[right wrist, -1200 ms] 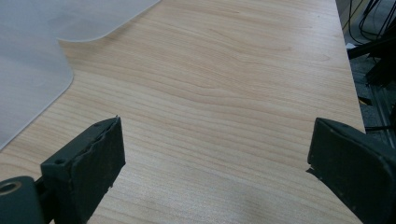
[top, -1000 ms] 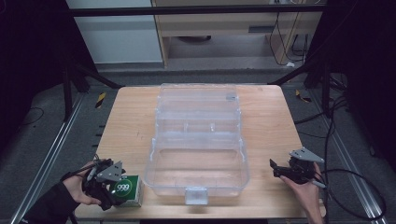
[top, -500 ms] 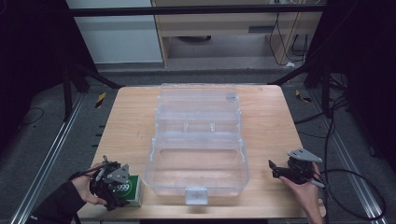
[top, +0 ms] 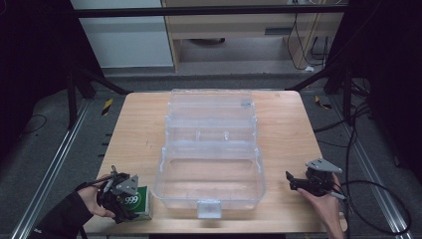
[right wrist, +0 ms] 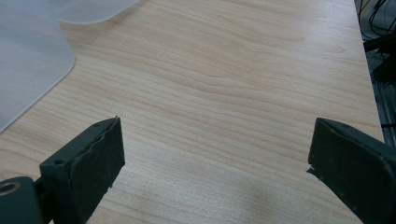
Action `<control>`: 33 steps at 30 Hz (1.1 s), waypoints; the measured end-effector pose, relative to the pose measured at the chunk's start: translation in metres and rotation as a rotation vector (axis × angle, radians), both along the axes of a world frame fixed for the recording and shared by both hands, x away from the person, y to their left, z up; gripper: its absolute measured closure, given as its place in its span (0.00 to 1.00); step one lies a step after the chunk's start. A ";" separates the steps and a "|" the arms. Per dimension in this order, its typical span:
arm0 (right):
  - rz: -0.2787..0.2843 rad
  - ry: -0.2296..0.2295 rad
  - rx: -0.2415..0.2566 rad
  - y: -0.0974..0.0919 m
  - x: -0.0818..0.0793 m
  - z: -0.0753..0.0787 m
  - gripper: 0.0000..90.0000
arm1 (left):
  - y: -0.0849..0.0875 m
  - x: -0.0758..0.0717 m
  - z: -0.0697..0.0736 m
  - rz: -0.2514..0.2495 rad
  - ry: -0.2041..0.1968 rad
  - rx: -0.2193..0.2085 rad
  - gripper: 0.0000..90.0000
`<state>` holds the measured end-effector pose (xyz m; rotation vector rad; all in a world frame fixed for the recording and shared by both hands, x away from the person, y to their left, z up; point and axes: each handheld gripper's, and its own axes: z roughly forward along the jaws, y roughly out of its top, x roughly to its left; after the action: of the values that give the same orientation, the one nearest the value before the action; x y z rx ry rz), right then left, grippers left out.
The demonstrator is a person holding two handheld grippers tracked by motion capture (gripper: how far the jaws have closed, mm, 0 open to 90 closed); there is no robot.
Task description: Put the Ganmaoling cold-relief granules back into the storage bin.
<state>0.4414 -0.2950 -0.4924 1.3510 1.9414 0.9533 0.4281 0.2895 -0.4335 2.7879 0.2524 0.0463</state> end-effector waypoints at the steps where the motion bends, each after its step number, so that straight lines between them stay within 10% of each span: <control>1: 0.000 0.001 0.002 0.000 0.000 0.000 0.05 | 0.000 0.000 0.001 0.004 0.004 0.005 0.15; 15: 0.006 0.007 0.003 0.000 0.000 -0.001 0.05 | 0.005 -0.002 0.013 0.051 0.020 0.003 0.16; 33: 0.009 0.008 0.009 0.000 -0.001 -0.001 0.05 | 0.008 -0.002 0.083 0.058 -0.072 -0.042 0.16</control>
<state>0.4407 -0.2953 -0.4935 1.3542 1.9530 0.9631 0.4265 0.2975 -0.3504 2.7307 0.3131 0.1528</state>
